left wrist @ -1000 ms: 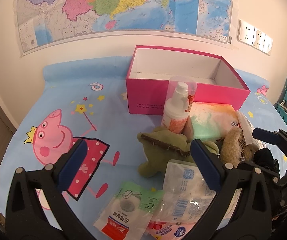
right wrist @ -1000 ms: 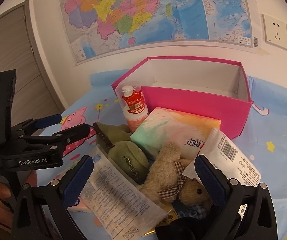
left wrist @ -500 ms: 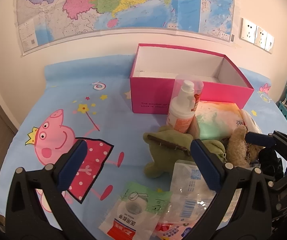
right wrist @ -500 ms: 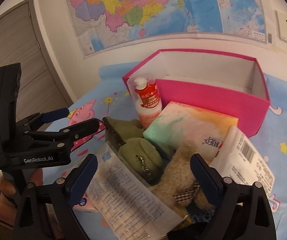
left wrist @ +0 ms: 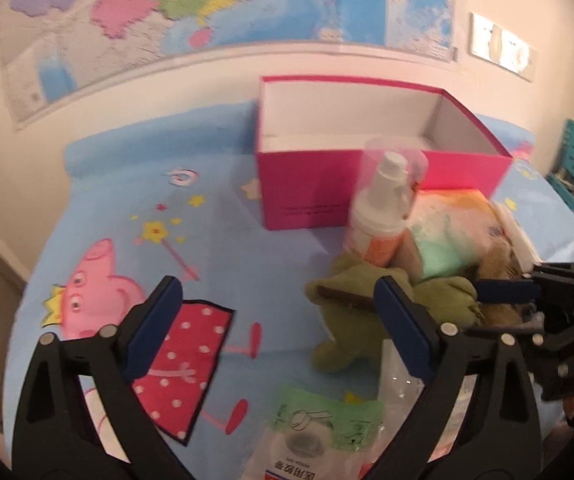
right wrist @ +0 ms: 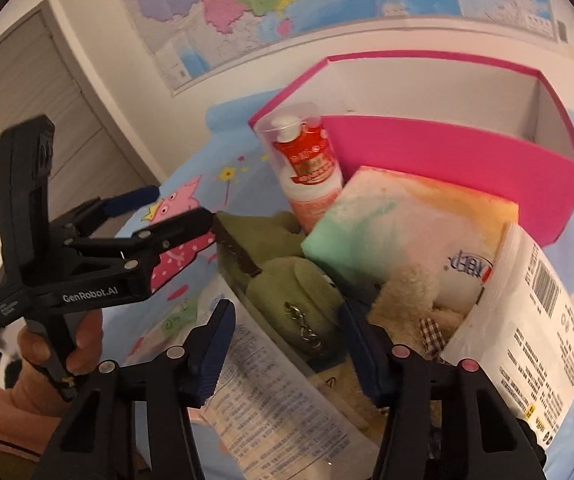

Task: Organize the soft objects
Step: 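Reach both grippers toward the green frog plush on the pile, then close both grippers on the green frog plush and lift it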

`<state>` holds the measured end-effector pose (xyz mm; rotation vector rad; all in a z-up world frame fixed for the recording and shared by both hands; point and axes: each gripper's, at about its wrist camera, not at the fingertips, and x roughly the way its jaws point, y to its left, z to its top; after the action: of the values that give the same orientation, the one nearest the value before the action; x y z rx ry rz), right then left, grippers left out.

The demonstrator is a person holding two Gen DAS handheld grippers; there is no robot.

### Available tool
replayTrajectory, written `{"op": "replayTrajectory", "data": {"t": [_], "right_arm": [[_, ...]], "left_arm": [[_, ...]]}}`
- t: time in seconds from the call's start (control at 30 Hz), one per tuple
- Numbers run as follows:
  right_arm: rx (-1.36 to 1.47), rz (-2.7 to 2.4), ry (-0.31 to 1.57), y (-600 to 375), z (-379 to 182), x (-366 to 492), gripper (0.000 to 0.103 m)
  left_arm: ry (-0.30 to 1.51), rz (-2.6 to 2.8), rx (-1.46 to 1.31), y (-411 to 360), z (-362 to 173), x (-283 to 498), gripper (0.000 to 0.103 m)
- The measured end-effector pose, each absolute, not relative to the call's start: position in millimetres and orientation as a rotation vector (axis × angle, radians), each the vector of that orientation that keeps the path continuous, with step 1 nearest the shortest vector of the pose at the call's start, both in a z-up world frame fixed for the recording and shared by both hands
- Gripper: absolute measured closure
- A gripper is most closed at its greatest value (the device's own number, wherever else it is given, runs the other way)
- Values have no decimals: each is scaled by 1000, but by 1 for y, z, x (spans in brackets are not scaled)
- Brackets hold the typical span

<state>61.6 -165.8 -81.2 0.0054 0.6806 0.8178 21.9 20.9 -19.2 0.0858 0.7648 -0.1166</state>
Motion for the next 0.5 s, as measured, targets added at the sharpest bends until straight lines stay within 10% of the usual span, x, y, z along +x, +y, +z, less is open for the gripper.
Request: {"op": "replayTrajectory", "data": {"t": [0.5], "right_arm": [[69,774,761,-170,-92,66,51]], "left_arm": [[906,-437,67,3,-40,42,27]]}}
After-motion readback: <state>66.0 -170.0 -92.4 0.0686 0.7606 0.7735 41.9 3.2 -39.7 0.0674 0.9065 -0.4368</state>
